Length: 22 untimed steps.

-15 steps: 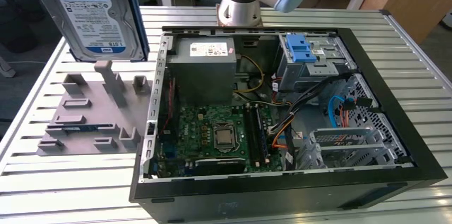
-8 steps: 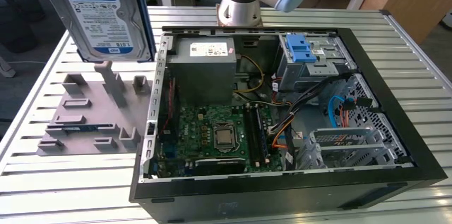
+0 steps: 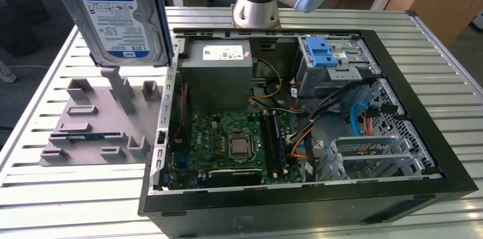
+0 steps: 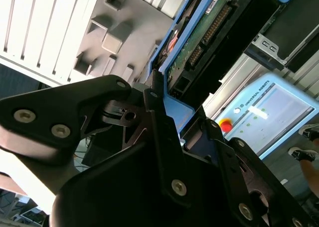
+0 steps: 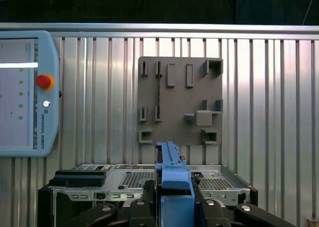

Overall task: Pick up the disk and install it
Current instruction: 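Pick up the disk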

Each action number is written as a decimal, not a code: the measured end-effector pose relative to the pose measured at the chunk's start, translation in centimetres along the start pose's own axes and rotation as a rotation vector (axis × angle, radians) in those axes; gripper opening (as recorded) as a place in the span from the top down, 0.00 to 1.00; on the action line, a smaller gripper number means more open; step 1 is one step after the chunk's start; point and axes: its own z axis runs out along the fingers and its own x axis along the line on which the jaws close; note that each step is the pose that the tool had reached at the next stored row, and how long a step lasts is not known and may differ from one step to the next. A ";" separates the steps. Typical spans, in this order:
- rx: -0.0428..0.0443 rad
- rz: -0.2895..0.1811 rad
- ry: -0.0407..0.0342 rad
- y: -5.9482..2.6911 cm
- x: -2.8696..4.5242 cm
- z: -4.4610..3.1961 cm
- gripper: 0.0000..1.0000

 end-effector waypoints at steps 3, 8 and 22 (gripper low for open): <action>-0.0001 0.000 0.0005 -0.41 0.00 0.00 0.64; -0.0001 0.000 0.0013 -1.11 0.00 0.01 0.64; 0.0000 0.000 0.0034 -3.33 0.00 0.04 0.64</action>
